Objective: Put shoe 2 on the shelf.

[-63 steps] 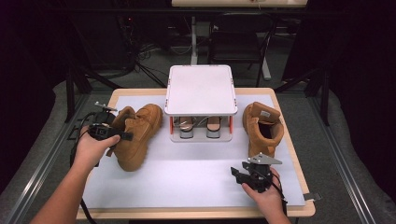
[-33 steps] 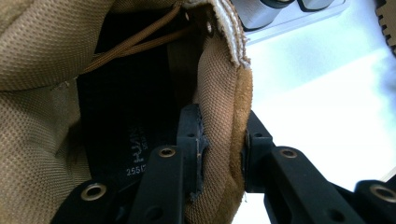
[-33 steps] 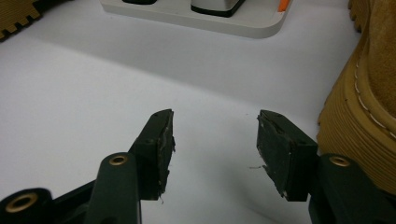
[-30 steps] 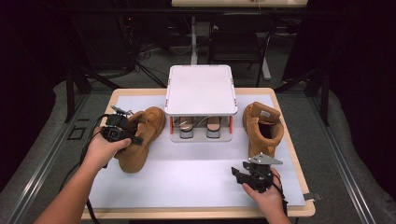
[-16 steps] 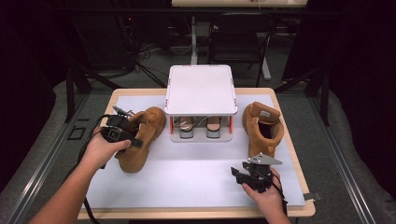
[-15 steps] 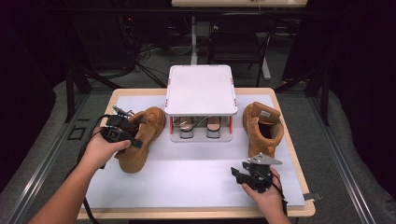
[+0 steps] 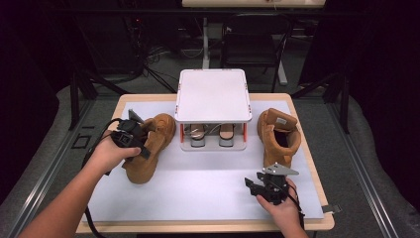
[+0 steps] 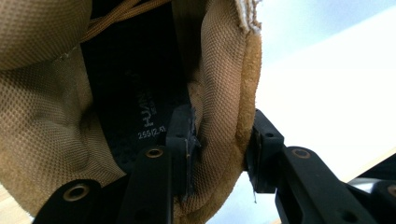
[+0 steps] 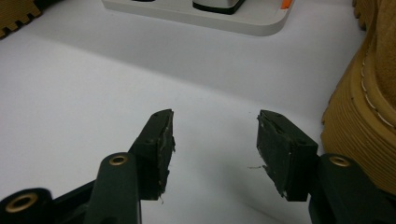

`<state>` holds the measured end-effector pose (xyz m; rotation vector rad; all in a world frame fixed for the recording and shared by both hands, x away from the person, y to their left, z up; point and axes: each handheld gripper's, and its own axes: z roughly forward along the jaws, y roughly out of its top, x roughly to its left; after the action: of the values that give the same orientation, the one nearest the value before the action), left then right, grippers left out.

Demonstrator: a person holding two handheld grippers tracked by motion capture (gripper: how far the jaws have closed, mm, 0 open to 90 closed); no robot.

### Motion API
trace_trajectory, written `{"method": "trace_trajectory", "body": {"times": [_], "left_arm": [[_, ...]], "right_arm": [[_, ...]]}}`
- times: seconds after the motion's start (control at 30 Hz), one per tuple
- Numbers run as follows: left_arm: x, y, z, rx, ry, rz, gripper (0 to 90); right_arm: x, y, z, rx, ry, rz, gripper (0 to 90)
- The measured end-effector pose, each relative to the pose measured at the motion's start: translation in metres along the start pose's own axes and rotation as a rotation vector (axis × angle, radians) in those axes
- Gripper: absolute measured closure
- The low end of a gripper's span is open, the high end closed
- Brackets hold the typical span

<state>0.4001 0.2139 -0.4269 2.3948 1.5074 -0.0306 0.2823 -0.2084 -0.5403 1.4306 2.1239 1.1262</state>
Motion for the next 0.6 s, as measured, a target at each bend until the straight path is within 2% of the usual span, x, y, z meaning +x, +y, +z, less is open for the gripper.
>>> {"method": "trace_trajectory", "body": {"times": [0.23,0.43,0.53,0.6], "left_arm": [[-0.008,0.008,-0.001,0.071,0.058,0.049,72.3],[-0.018,0.011,-0.001,0.098,0.120,0.100,76.2],[-0.020,0.010,-0.002,0.101,0.098,0.096,76.6],[-0.024,0.008,-0.002,0.108,0.101,0.106,76.6]], "right_arm": [[0.000,0.000,0.000,-0.001,0.002,0.001,45.9],[0.000,0.000,0.000,-0.001,0.002,0.002,45.9],[0.000,0.000,0.000,0.000,0.002,0.001,45.9],[-0.001,0.000,0.000,0.000,0.003,0.001,45.9]]}}
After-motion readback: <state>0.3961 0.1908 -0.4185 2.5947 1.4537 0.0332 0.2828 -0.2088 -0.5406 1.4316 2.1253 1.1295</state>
